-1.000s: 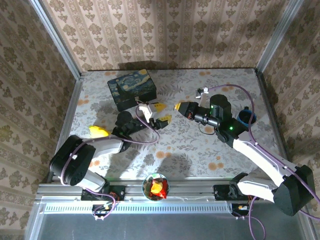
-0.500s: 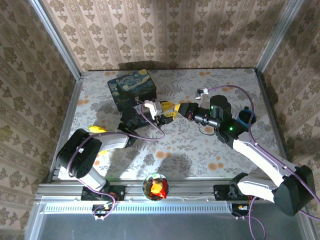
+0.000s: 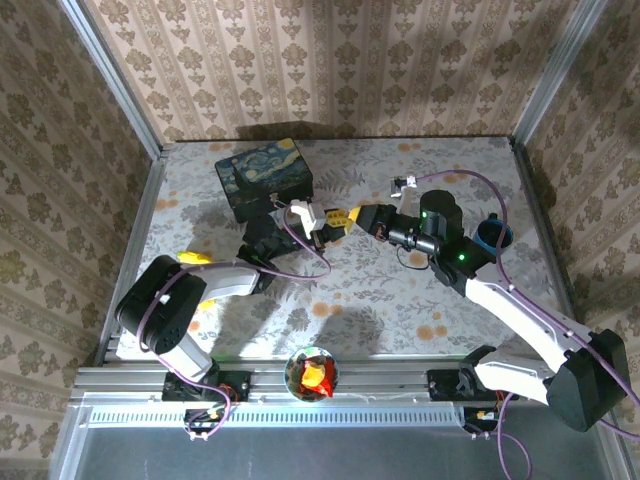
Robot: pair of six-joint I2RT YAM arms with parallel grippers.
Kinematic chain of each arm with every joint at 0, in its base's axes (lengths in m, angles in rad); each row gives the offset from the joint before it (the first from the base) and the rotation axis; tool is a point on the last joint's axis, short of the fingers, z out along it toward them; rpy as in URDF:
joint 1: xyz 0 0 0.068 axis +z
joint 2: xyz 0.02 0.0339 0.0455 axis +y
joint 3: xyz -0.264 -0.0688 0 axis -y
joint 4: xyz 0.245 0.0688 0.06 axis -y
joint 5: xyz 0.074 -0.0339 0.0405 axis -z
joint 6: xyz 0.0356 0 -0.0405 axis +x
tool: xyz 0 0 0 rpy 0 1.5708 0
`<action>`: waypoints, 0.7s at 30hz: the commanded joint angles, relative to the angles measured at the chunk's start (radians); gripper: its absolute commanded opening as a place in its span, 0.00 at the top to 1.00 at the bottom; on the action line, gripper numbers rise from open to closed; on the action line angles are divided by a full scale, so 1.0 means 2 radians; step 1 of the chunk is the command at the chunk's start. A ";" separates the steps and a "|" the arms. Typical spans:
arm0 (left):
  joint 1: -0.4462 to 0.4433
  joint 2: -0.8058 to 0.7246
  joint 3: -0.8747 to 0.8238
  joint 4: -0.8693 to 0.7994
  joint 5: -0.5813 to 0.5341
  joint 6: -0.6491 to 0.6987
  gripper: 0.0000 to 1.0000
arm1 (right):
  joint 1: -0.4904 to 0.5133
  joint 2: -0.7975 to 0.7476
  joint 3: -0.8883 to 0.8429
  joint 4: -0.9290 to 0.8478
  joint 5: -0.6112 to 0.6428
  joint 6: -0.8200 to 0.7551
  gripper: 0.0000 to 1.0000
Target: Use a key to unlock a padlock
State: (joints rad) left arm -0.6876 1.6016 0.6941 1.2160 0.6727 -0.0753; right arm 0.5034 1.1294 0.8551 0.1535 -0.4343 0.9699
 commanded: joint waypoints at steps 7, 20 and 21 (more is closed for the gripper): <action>0.000 -0.095 0.021 -0.213 -0.011 0.088 1.00 | -0.001 -0.016 0.006 -0.047 0.018 -0.052 0.82; 0.003 -0.198 0.142 -0.742 -0.078 0.307 1.00 | 0.001 -0.112 0.018 -0.166 0.063 -0.256 0.55; 0.002 -0.198 0.153 -0.769 -0.070 0.321 1.00 | 0.003 -0.111 0.022 -0.173 0.054 -0.271 0.55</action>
State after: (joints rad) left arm -0.6865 1.2217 0.9455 -0.0181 0.5331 0.4171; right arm 0.5037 0.9165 0.8646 -0.1295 -0.3290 0.5743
